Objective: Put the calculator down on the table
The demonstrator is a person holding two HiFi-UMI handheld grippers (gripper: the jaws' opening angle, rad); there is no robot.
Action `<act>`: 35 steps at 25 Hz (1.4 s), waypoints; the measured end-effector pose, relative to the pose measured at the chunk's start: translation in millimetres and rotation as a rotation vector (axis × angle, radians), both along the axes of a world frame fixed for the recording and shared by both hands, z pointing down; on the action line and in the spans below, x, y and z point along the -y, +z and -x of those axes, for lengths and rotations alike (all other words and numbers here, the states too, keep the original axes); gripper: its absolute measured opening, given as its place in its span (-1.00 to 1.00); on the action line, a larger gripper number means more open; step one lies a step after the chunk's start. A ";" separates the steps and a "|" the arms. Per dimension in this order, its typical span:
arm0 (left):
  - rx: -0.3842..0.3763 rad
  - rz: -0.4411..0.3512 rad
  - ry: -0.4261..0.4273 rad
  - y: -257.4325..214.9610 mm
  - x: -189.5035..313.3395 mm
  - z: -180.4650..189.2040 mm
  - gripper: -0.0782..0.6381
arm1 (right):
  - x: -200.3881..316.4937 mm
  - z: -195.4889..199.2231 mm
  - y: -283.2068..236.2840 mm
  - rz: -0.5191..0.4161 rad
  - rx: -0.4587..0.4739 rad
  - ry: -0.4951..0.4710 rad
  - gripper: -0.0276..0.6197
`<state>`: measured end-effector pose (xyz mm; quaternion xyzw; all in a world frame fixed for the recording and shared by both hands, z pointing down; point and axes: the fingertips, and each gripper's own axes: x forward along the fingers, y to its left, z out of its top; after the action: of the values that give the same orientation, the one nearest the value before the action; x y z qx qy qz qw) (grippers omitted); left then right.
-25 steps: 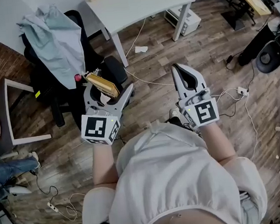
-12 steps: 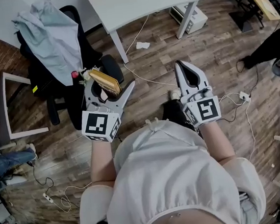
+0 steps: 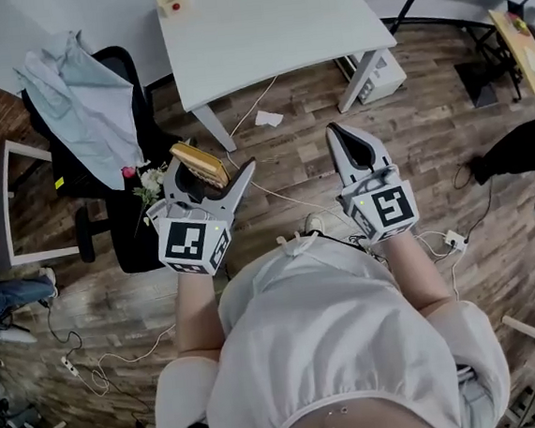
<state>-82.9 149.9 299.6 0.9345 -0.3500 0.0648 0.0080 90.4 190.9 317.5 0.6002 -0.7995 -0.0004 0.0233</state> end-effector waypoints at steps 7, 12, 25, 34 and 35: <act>0.020 0.037 -0.074 12.3 62.6 -75.4 0.40 | 74.1 -77.8 11.0 0.040 -0.039 -0.068 -0.90; 0.039 0.080 -0.112 30.1 101.1 -88.2 0.40 | 119.3 -88.3 19.4 0.050 -0.056 -0.124 -0.90; 0.031 0.136 -0.149 72.4 301.0 -87.2 0.40 | 310.3 -84.2 44.7 0.084 -0.104 -0.155 -0.90; 0.087 0.304 -0.179 140.7 413.5 -73.2 0.40 | 435.1 -60.0 94.8 0.207 -0.092 -0.206 -0.90; 0.097 0.321 -0.181 150.9 424.6 -71.2 0.40 | 447.8 -57.1 101.7 0.220 -0.090 -0.207 -0.90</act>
<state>-11.8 -274.7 450.5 0.8817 -0.4177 0.1639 0.1459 147.5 -256.9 419.2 0.5078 -0.8504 0.0577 0.1248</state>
